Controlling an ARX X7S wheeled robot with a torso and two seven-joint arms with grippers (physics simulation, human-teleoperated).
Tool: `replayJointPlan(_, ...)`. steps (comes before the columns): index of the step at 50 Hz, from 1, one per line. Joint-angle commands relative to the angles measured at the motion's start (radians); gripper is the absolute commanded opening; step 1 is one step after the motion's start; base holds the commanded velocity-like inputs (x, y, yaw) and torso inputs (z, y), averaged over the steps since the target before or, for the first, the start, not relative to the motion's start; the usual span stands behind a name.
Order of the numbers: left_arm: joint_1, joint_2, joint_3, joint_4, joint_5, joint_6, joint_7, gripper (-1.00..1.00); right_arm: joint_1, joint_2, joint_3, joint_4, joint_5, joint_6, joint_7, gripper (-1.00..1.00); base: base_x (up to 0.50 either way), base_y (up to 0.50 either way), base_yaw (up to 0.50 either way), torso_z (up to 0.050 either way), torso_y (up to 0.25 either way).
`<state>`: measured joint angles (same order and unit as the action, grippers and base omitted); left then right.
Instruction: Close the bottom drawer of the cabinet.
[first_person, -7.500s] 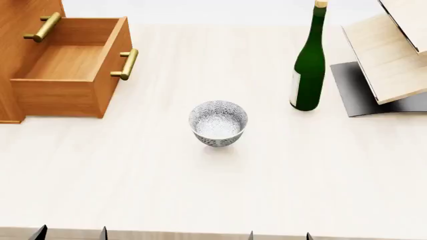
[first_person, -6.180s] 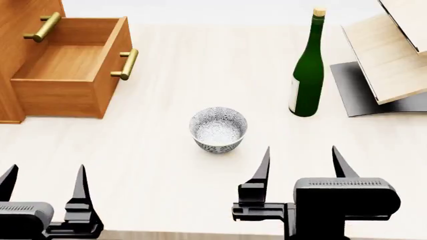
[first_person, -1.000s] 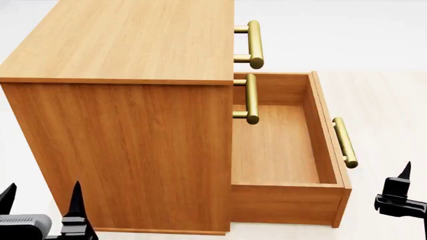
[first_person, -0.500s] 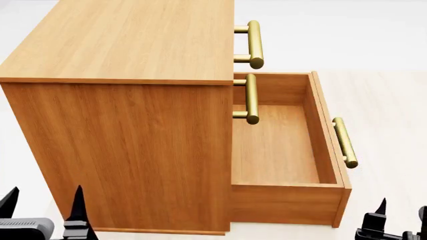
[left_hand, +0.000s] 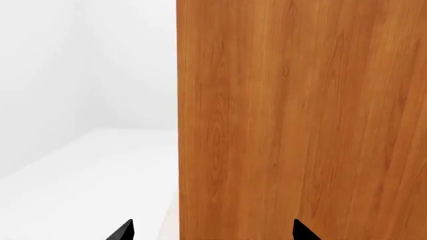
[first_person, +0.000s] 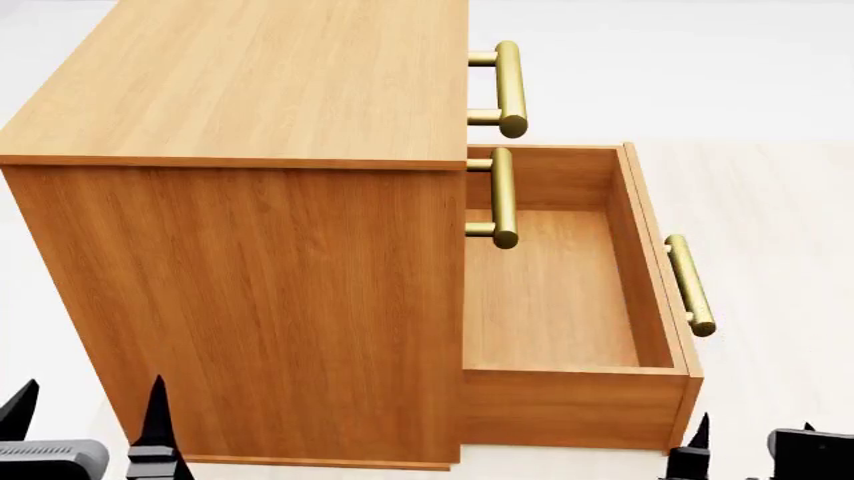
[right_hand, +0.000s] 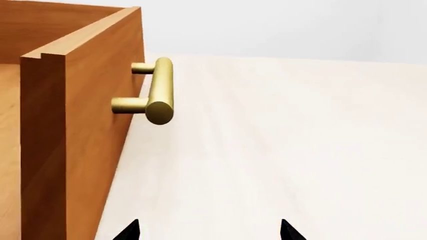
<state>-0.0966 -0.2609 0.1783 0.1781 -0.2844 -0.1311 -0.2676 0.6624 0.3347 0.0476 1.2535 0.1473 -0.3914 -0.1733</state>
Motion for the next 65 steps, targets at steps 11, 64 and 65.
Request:
replayJointPlan(11, 0.003, -0.006, 0.006, -0.008, -0.008, 0.012, -0.004, 1.00, 0.019, -0.062, 0.010, 0.054, -0.060, -0.051, -0.031, 1.00, 0.00, 0.00, 0.00, 0.000, 0.000)
replayJointPlan(64, 0.011, -0.019, 0.023, -0.023, -0.021, 0.031, -0.019, 1.00, 0.048, -0.173, -0.017, 0.054, -0.151, -0.082, -0.082, 1.00, 0.00, 0.00, 0.00, 0.000, 0.000)
replayJointPlan(65, 0.011, -0.018, 0.024, -0.025, -0.019, 0.034, -0.020, 1.00, 0.046, -0.174, -0.019, 0.054, -0.152, -0.083, -0.084, 1.00, 0.00, 0.00, 0.00, 0.000, 0.000)
